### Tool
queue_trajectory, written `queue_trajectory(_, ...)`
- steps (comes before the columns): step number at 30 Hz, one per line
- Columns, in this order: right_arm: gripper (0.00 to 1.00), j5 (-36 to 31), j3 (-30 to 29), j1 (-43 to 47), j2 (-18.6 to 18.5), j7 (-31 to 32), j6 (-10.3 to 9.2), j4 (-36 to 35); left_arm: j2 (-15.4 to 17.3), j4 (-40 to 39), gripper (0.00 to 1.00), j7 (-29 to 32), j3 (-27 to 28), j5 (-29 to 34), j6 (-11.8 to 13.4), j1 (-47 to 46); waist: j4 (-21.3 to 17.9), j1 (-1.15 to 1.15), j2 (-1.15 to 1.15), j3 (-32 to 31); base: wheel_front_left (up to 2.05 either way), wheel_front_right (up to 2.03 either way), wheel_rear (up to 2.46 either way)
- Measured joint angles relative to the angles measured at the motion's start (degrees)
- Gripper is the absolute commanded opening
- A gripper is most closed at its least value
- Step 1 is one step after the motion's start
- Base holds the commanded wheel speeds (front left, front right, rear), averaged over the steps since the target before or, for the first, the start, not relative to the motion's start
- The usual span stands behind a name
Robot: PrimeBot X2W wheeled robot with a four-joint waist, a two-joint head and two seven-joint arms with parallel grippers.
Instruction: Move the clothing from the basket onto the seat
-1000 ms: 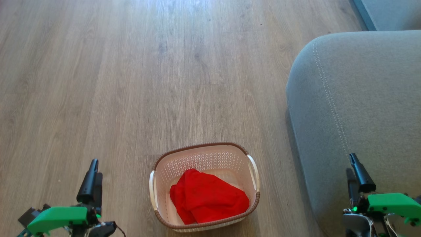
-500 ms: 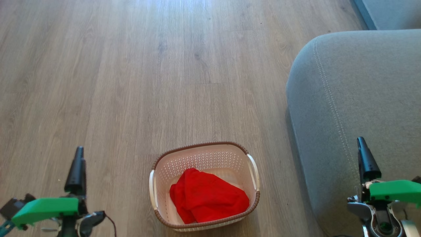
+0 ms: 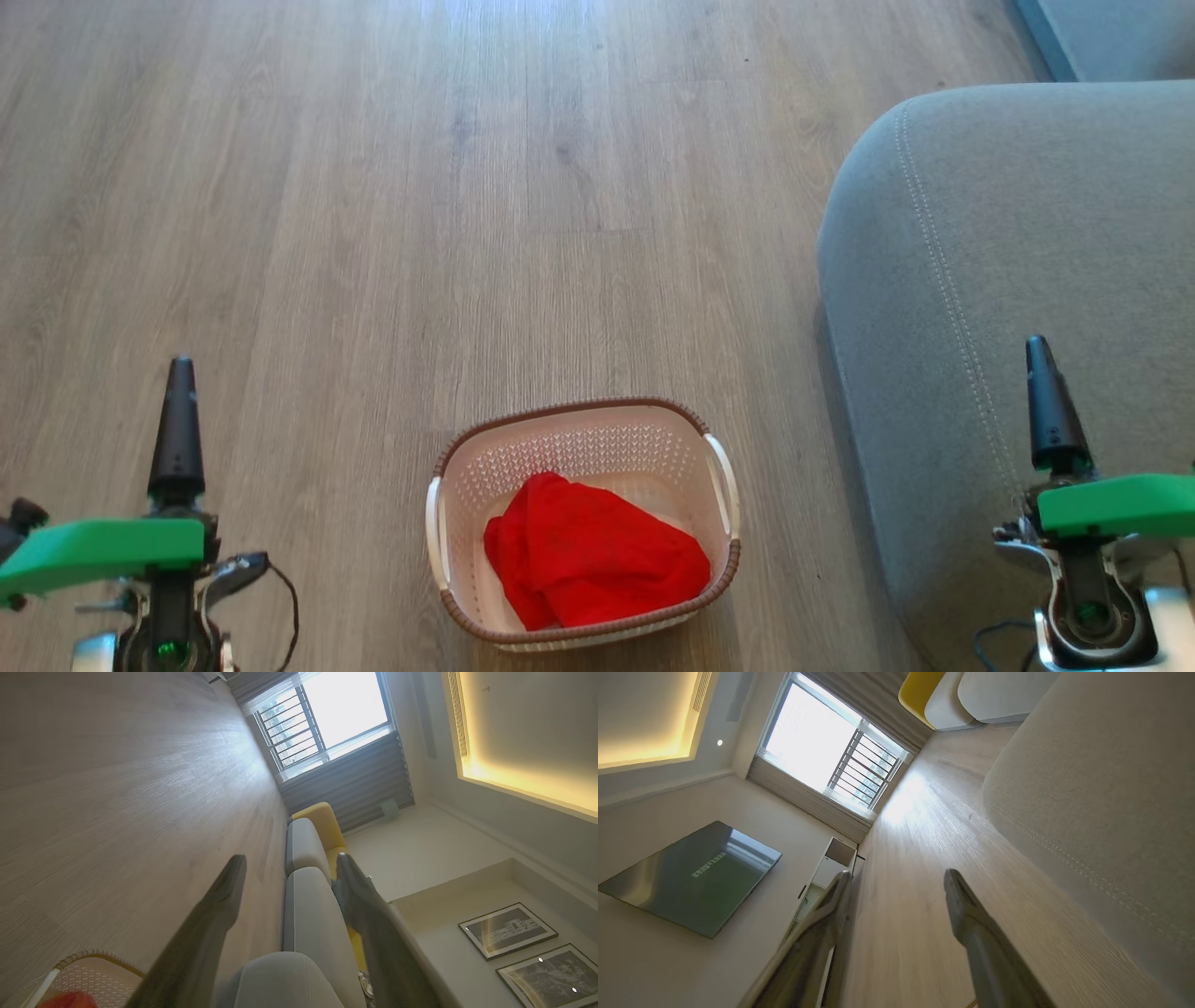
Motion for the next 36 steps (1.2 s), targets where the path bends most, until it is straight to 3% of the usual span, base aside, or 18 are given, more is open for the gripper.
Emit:
queue_trajectory(18,1.0,-20.01,4.88,-0.86,-0.01,-3.0,0.0,-5.23,-0.01,-10.14,1.0,-3.05,-3.18,14.21,5.5,-0.29,1.04,0.0,0.0,0.65,0.0,0.0,0.0)
queue_trajectory(36,1.0,-34.79,9.61,-0.93,-0.02,-5.9,0.0,-6.64,0.1,-14.62,1.0,-5.76,-16.52,40.01,11.83,-0.28,1.39,0.0,0.0,0.74,0.0,0.0,0.0)
